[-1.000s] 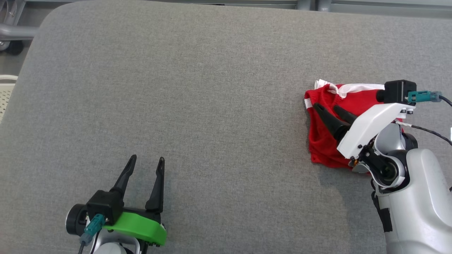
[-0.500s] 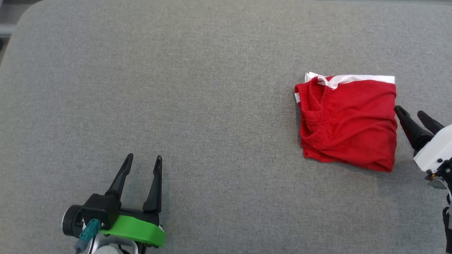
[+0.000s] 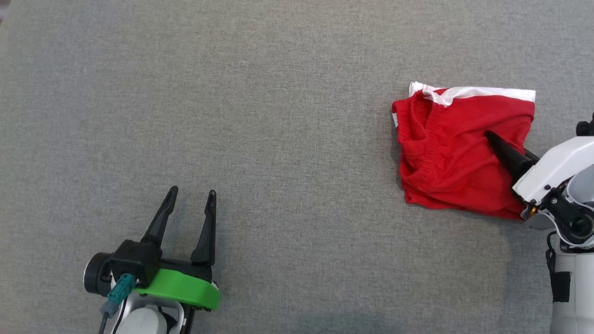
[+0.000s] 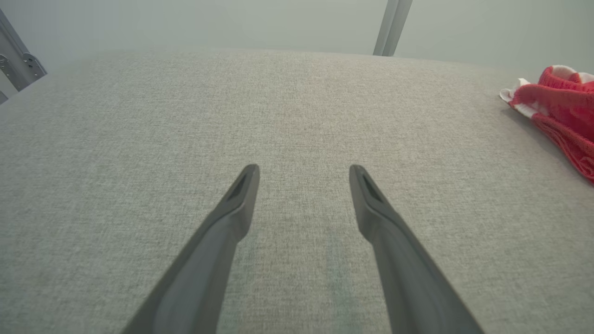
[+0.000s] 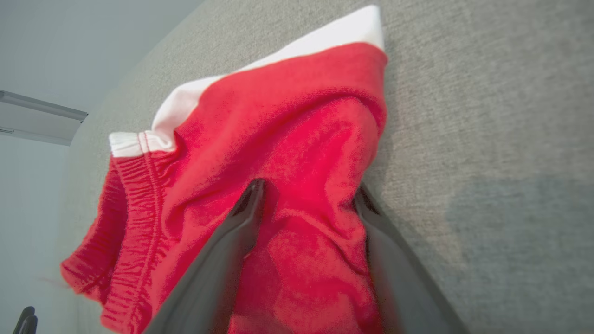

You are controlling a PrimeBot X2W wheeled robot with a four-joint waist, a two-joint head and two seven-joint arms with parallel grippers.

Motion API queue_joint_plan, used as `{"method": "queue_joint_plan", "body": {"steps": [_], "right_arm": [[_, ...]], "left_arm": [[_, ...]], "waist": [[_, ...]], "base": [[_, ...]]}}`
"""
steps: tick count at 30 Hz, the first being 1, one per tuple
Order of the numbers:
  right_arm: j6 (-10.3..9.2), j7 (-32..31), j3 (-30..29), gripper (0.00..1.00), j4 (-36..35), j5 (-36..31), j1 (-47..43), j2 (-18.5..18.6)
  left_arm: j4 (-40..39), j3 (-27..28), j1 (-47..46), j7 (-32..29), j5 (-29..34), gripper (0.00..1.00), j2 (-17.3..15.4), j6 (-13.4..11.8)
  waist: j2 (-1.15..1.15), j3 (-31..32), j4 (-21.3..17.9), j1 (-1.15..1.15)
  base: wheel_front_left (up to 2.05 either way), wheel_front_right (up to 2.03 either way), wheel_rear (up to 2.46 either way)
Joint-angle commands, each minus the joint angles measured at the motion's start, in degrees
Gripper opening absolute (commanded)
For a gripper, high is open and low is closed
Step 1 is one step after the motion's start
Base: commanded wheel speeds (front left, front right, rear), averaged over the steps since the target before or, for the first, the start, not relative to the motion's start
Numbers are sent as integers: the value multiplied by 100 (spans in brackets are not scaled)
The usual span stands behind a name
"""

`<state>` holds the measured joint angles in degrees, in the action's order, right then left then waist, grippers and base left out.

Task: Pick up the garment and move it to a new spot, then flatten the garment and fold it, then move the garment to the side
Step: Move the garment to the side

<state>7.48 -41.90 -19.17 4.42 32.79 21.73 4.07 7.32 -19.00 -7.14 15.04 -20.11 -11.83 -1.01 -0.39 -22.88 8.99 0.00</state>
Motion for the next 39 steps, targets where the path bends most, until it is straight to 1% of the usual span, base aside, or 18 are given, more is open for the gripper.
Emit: {"method": "queue_joint_plan", "body": {"steps": [1,4,7,9,13,16,17,20,22,23,24,26,28,31,32,36,39], "right_arm": [[3,70,141,0,-12,160,72,7],[3,88,346,0,-229,414,6,14],[2,76,514,0,-570,577,-215,5],[3,30,589,0,-765,685,-353,-5],[3,63,443,0,-1025,706,-650,94],[3,49,277,0,-1145,676,-822,250],[3,44,200,0,-1186,629,-854,395],[3,-10,245,0,-1225,517,-725,621],[3,-86,358,0,-1256,393,-548,788],[3,-86,358,0,-1256,393,-548,788],[3,-148,426,0,-1245,333,-448,880],[2,-296,537,0,-1192,216,-207,1088],[2,-497,592,0,-1124,124,65,1310],[2,-857,472,0,-1008,31,383,1696],[2,-1069,377,0,-881,20,576,1971],[2,-1262,310,0,-508,14,863,2408],[2,-1174,452,0,-121,-152,962,2690]], "left_arm": [[6,20,-90,15,43,100,38,23],[9,44,-12,15,64,100,69,39],[-41,83,78,15,85,100,59,33],[-98,126,149,15,96,100,11,10],[-289,152,228,15,144,100,-58,-4],[-452,149,223,15,180,100,-102,-40],[-565,148,195,-8,200,100,-131,-50],[-683,143,130,-86,232,100,-188,-59],[-728,126,78,-147,250,100,-227,-53],[-728,126,78,-147,250,100,-227,-53],[-747,130,61,-177,251,100,-245,-55],[-787,144,65,-233,120,100,-197,-37],[-841,143,53,-302,102,100,-228,-30],[-946,149,6,-363,58,100,-251,-29],[-1005,184,-3,-370,27,100,-258,-72],[-1047,185,-21,-384,23,100,-279,-79],[-1062,132,-82,-375,34,100,-227,-76]], "waist": [[39,53,-32,0],[39,167,-165,0],[39,243,-436,0],[39,274,-720,0],[39,255,-1327,0],[39,209,-1710,0],[39,164,-1902,0],[39,97,-2098,0],[39,58,-2157,0],[39,58,-2157,0],[39,36,-2179,0],[39,-1,-2186,0],[39,-77,-2167,0],[39,-232,-2052,0],[39,-347,-1968,0],[39,-548,-1830,0],[39,-656,-1732,0]], "base": [[0,0,0],[0,0,0],[0,0,0],[0,0,0],[0,0,0],[0,0,0],[0,0,0],[0,0,0],[0,0,0],[0,0,0],[0,0,0],[0,0,0],[0,0,0],[0,0,0],[0,0,0],[0,0,0],[0,0,0]]}}
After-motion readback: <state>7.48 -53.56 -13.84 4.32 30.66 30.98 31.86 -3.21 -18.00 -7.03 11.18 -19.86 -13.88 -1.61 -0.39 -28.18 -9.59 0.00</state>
